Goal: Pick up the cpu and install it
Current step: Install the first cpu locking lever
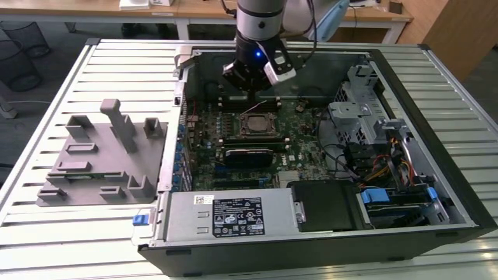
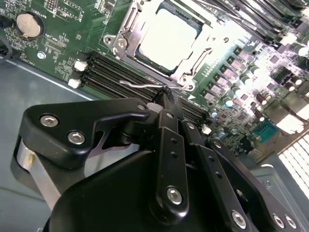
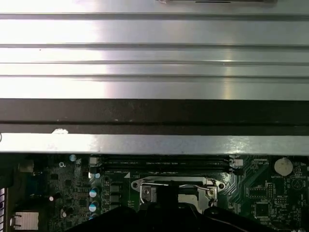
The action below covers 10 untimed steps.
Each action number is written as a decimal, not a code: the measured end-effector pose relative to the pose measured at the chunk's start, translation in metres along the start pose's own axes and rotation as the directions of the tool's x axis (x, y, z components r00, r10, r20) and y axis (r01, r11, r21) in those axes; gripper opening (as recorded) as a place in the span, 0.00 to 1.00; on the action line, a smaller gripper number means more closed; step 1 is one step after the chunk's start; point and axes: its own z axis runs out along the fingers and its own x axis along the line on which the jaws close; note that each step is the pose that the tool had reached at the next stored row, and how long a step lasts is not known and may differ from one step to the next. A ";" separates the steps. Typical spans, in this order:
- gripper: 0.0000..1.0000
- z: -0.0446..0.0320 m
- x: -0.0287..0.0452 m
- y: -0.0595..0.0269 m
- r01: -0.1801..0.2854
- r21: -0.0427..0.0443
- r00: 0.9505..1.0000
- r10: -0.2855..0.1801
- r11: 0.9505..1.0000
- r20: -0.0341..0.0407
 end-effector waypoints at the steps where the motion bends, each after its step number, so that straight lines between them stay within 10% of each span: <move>1: 0.11 0.0008 0.0000 -0.0001 0.001 0.000 1.000 -0.001 1.000 0.003; 10: 0.11 0.0072 -0.0042 0.0010 0.014 0.001 1.000 -0.014 1.000 0.020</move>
